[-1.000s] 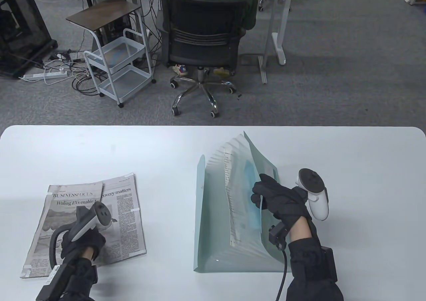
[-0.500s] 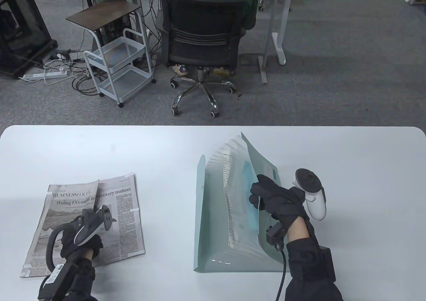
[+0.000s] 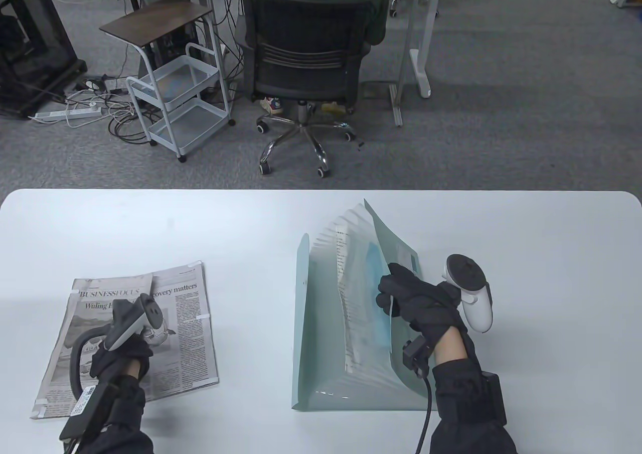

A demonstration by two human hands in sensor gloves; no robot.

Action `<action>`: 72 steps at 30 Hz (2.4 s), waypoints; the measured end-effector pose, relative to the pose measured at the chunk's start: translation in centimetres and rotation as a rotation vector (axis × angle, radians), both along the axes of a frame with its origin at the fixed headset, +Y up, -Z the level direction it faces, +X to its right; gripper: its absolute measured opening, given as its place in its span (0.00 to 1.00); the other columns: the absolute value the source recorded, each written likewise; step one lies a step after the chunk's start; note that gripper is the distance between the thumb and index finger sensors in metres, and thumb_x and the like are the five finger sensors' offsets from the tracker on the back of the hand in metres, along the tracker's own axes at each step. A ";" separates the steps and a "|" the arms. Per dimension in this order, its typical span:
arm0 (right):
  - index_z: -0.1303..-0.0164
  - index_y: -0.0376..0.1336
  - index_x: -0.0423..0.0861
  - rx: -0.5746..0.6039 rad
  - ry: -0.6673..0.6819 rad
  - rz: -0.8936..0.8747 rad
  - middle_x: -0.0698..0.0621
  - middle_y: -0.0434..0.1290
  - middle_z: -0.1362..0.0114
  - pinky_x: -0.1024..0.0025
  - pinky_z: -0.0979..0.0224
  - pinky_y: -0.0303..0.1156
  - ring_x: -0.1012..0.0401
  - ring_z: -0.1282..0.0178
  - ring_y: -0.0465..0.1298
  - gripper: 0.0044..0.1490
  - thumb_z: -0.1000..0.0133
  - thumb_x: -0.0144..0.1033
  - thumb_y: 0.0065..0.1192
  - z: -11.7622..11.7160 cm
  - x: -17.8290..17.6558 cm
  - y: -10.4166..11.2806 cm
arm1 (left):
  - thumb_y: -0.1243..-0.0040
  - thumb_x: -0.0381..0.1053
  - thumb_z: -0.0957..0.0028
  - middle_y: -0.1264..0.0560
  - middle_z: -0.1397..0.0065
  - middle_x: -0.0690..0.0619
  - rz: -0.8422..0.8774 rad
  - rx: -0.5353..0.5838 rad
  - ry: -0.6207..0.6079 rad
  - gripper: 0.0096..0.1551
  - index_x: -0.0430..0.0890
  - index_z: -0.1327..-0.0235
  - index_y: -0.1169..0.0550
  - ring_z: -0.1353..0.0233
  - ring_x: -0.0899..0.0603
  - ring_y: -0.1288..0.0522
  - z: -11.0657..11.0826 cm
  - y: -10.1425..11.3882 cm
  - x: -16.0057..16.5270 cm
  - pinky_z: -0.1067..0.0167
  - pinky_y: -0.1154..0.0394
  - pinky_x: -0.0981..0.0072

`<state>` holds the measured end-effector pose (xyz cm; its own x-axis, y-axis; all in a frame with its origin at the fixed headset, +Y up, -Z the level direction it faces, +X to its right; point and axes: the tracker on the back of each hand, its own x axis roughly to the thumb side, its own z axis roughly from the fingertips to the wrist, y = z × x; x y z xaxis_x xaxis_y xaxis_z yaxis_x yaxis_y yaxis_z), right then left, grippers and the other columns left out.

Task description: Sort materials into accordion folder compartments

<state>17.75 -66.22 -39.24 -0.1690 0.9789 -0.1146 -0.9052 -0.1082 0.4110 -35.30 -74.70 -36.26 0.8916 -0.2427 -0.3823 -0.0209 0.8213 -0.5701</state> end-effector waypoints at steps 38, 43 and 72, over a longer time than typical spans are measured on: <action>0.16 0.33 0.23 0.005 0.001 -0.006 0.20 0.46 0.19 0.39 0.31 0.62 0.33 0.32 0.64 0.43 0.28 0.32 0.41 0.0 0.2 0.1 | 0.52 0.43 0.24 0.31 0.22 0.28 -0.255 0.611 0.248 0.25 0.39 0.16 0.30 0.32 0.26 0.20 2.5 20.2 5.4 0.35 0.24 0.31; 0.16 0.34 0.23 0.004 -0.002 -0.018 0.20 0.46 0.19 0.40 0.31 0.62 0.33 0.32 0.64 0.42 0.28 0.32 0.41 0.0 0.5 0.1 | 0.50 0.43 0.24 0.17 0.37 0.41 -0.187 0.739 0.131 0.25 0.37 0.18 0.28 0.51 0.42 0.10 4.2 24.3 7.4 0.49 0.15 0.53; 0.16 0.34 0.23 0.008 -0.002 -0.049 0.20 0.47 0.19 0.40 0.32 0.62 0.33 0.32 0.65 0.42 0.28 0.32 0.41 0.0 1.0 0.1 | 0.52 0.37 0.25 0.16 0.40 0.31 1.014 1.170 -0.216 0.29 0.17 0.22 0.35 0.52 0.43 0.06 9.7 20.6 17.8 0.54 0.10 0.60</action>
